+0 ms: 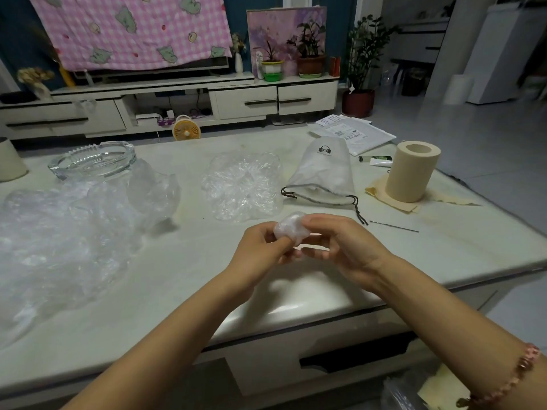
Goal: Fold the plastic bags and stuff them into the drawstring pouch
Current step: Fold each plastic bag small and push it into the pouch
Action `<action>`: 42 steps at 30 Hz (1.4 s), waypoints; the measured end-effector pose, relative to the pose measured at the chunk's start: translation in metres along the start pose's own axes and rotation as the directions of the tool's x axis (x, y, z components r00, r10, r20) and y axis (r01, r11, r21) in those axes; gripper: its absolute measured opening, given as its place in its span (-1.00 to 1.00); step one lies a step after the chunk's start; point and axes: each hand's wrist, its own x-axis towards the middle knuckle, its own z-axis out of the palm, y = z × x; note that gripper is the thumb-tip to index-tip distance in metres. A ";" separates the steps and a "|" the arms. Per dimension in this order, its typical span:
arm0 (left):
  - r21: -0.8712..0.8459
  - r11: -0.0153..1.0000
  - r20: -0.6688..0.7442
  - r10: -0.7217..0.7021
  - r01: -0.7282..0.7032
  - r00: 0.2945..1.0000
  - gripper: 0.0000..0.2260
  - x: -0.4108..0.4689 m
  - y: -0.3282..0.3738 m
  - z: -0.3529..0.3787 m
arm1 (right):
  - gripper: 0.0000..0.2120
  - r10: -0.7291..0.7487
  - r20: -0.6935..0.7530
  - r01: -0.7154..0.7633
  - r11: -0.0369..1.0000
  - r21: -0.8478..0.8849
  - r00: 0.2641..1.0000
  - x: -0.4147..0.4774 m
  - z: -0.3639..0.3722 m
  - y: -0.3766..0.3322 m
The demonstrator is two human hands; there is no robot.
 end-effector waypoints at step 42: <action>0.565 0.329 0.426 0.670 -0.757 0.609 -0.62 0.105 -0.033 0.065 | -0.80 -0.866 0.118 0.114 -0.071 -0.991 0.486 0.098 -0.096 0.004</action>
